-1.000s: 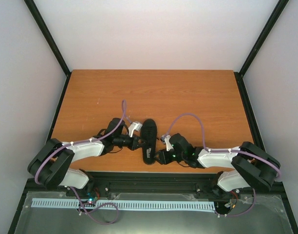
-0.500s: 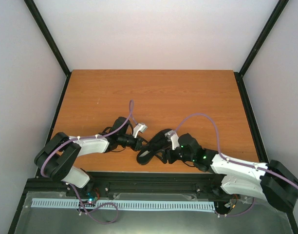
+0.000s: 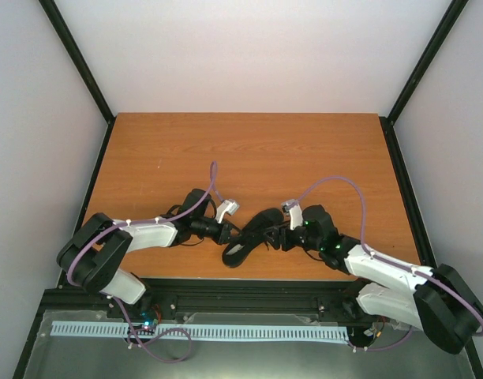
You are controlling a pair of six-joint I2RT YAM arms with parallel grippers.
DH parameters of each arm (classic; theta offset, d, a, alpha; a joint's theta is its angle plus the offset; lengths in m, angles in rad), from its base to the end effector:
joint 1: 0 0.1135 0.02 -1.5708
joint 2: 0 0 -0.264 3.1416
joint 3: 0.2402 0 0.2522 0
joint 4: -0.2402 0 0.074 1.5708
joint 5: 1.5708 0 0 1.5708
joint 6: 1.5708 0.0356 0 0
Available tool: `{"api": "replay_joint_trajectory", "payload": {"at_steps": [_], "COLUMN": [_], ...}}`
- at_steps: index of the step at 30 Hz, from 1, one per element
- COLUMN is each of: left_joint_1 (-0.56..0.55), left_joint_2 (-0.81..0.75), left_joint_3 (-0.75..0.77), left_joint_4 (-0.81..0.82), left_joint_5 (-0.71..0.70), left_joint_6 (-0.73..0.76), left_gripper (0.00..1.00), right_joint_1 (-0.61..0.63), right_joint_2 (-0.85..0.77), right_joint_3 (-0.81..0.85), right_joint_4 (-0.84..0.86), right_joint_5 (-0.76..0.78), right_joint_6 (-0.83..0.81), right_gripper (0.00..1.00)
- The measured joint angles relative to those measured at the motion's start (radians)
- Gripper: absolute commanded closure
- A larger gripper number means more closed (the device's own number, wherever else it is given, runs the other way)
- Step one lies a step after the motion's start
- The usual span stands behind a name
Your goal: Tie the shoes
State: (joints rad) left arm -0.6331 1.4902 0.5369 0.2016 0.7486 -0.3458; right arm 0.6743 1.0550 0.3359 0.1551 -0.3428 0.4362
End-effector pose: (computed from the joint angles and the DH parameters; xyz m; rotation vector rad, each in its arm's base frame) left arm 0.1974 -0.1749 0.1433 0.7569 2.3424 -1.3366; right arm 0.1523 0.1370 0.1695 -0.4829 2.2212 0.9898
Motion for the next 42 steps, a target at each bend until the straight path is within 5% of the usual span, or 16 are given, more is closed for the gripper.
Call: {"api": "replay_joint_trajectory", "payload": {"at_steps": [11,16,23,25,31,42], "left_joint_1": [0.000,0.000,0.000,0.000,0.018,0.050], "left_joint_2": [-0.021,-0.022,-0.022,-0.022,-0.066,-0.157], "left_joint_3": [0.000,0.000,0.000,0.000,-0.008,-0.046], "left_joint_4": [-0.001,-0.001,-0.001,-0.001,0.001,0.007], "left_joint_5": [0.004,0.006,0.008,0.008,-0.022,-0.064], "left_joint_6": [0.000,0.000,0.000,0.000,-0.016,-0.043], "left_gripper": [0.99,0.99,0.97,0.85,0.61,0.62], "right_joint_1": [0.005,0.020,0.031,0.034,0.042,0.080], "right_joint_2": [0.158,0.226,0.267,0.270,0.270,0.281], "right_joint_3": [0.072,0.097,0.104,0.106,0.111,0.111], "right_joint_4": [0.055,0.072,0.084,0.088,0.089,0.111], "right_joint_5": [-0.146,-0.165,-0.161,-0.162,-0.163,-0.163], "right_joint_6": [-0.074,-0.096,-0.105,-0.114,-0.115,-0.107], "right_gripper": [0.44,0.55,0.90,0.97,0.97,0.97]}}
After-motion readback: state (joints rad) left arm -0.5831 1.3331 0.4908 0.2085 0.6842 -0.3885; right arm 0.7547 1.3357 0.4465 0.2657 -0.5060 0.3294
